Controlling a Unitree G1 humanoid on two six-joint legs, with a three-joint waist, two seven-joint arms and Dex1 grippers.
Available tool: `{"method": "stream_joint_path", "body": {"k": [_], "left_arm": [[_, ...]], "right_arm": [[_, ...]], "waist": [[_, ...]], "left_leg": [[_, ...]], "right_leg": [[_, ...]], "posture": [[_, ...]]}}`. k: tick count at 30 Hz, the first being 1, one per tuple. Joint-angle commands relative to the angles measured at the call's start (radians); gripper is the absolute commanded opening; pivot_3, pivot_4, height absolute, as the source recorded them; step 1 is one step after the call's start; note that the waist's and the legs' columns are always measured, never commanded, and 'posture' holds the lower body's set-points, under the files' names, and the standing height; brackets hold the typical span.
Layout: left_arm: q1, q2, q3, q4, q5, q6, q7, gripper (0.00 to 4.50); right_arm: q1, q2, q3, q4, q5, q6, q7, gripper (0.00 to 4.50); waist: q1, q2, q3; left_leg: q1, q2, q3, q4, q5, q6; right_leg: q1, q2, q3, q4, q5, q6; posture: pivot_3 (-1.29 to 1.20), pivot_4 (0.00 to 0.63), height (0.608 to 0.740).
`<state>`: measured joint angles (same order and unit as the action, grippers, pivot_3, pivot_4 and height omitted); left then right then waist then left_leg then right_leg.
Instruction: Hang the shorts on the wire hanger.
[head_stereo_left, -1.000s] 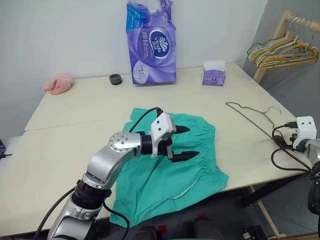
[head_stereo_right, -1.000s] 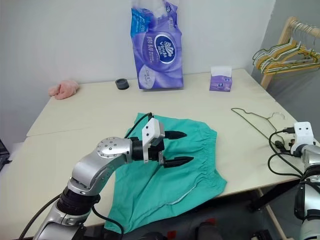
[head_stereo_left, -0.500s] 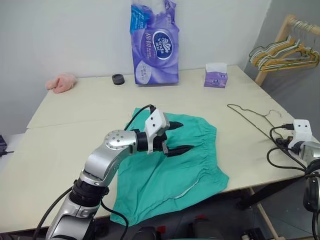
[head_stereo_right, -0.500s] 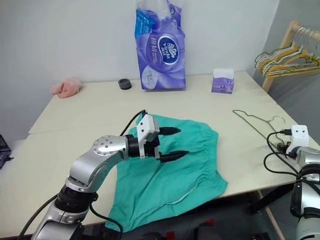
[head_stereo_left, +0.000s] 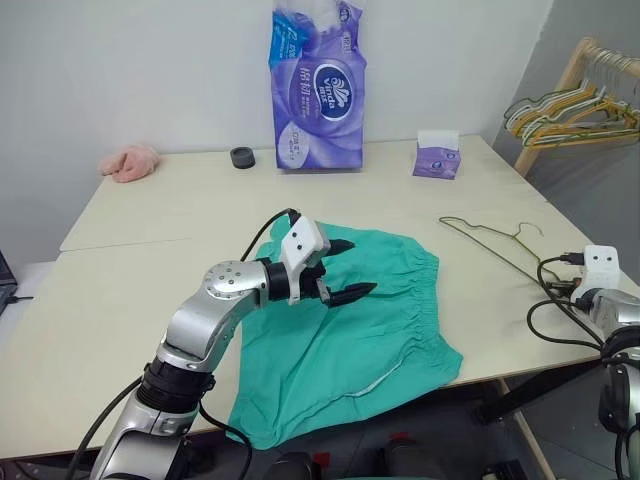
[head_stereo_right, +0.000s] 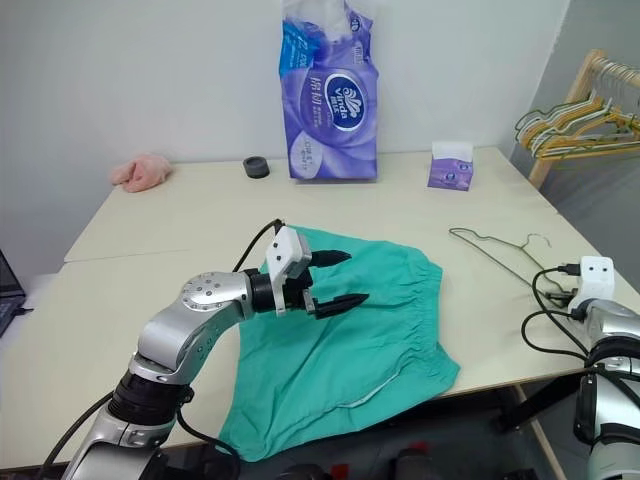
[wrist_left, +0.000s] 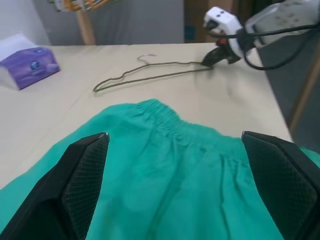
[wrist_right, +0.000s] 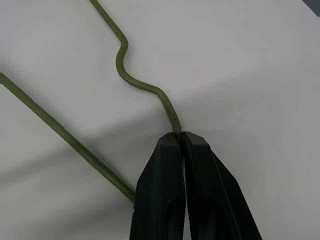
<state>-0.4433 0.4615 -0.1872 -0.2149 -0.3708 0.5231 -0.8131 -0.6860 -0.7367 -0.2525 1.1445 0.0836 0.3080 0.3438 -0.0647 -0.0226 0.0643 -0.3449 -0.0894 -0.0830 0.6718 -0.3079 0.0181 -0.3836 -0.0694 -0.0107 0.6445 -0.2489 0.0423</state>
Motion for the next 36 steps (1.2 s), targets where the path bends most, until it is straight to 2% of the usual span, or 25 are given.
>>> {"method": "stream_joint_path", "body": {"k": [1,7,11,17,24,28,34,36], "left_arm": [[-0.049,-0.025,0.078,0.060,0.010,-0.020,0.073,4.50],[-0.124,-0.020,0.154,0.204,0.022,-0.043,0.111,4.50],[-0.193,-0.004,0.192,0.303,0.023,-0.065,0.100,4.50],[-0.218,0.014,0.217,0.353,0.002,-0.062,0.054,4.50],[-0.260,0.047,0.254,0.457,0.014,-0.094,0.037,4.50],[-0.192,0.061,0.205,0.316,-0.076,0.011,-0.102,4.50],[-0.029,0.157,0.075,0.048,-0.183,0.142,-0.331,4.50],[-0.002,0.167,0.046,0.009,-0.181,0.134,-0.354,4.50]], "right_arm": [[0.030,0.007,-0.011,-0.116,0.026,0.031,0.018,0.04],[0.132,0.024,-0.002,-0.451,0.054,0.111,0.056,0.04],[0.213,0.051,0.031,-0.706,0.046,0.162,0.065,0.04],[0.257,0.064,0.018,-0.865,0.046,0.192,0.048,0.04],[0.307,0.007,0.024,-0.956,0.011,0.214,0.057,0.04],[0.397,-0.009,0.031,-1.011,0.029,0.318,0.094,0.04],[0.443,0.048,0.019,-1.066,0.076,0.440,0.092,0.04],[0.451,0.071,0.011,-1.063,0.095,0.467,0.093,0.04]], "waist": [[0.001,0.001,0.001],[-0.006,0.013,0.005],[-0.015,0.014,0.005],[-0.019,0.014,0.005],[-0.018,0.016,0.007],[-0.011,0.016,0.007],[-0.027,0.020,0.009],[-0.026,0.020,0.009]], "left_leg": [[0.000,0.000,0.000,0.000,0.000,0.000],[-0.003,0.000,0.001,0.002,0.000,0.000],[-0.004,0.000,0.001,0.002,0.000,0.000],[-0.004,-0.001,0.000,0.002,-0.001,0.000],[-0.004,-0.001,0.000,0.002,-0.001,0.000],[-0.005,-0.001,-0.001,0.002,-0.001,0.001],[-0.006,-0.001,0.002,0.002,-0.003,0.003],[-0.004,0.000,0.002,0.000,-0.004,0.004]], "right_leg": [[0.000,0.000,0.000,0.000,0.000,0.000],[-0.004,0.000,0.001,0.002,0.001,0.001],[-0.005,0.000,0.001,0.003,0.001,0.001],[-0.006,0.000,0.001,0.002,0.001,0.002],[-0.006,0.000,0.001,0.002,0.001,0.002],[-0.006,0.000,0.001,0.001,0.001,0.002],[-0.008,-0.001,0.003,0.001,0.001,0.002],[-0.008,0.000,0.003,0.002,0.001,0.002]], "posture": [[-0.14,0.052,0.740],[-0.15,0.057,0.740],[-0.16,0.058,0.740],[-0.17,0.059,0.740],[-0.17,0.058,0.740],[-0.17,0.058,0.740],[-0.18,0.060,0.740],[-0.18,0.060,0.740]]}}
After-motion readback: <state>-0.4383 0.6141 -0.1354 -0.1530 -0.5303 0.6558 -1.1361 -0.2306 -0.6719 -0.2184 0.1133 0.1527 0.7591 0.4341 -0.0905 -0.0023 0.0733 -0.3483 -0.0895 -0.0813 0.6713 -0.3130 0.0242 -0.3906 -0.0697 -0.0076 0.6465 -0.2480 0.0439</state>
